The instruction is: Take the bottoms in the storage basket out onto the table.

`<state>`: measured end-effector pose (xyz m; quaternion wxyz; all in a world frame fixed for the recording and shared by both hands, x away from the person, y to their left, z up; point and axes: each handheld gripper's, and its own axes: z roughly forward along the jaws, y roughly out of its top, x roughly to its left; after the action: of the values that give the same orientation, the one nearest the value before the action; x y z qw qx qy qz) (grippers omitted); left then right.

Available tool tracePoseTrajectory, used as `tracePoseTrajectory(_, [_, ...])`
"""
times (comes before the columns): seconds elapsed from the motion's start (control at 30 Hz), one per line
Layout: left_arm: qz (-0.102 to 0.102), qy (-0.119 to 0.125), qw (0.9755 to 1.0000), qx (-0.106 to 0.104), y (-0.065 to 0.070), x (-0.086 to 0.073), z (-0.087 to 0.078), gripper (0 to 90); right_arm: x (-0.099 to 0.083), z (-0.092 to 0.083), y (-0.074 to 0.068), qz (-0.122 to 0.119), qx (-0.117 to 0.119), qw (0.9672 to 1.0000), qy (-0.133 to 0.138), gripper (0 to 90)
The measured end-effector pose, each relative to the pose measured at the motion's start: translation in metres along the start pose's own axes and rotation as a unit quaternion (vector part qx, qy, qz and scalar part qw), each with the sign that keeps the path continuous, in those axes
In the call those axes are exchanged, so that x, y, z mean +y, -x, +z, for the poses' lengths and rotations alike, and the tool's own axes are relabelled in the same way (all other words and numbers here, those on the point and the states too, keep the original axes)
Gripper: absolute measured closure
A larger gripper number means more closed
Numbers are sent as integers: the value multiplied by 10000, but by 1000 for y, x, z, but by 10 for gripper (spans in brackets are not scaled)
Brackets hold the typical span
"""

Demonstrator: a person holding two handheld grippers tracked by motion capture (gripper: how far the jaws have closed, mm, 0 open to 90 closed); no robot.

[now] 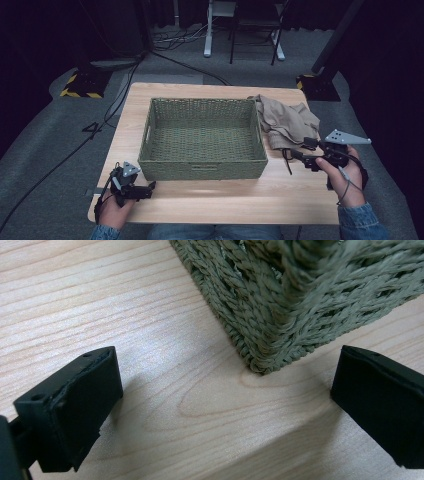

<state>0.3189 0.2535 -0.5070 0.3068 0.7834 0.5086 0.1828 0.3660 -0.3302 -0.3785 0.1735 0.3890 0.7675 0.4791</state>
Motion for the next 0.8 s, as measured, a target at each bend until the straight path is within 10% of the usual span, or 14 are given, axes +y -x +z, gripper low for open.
tracePoseTrajectory(0.8, [0, 1, 10000, 1, 0, 0, 0, 4, -86, 48, -24, -95, 268, 9992, -292, 253])
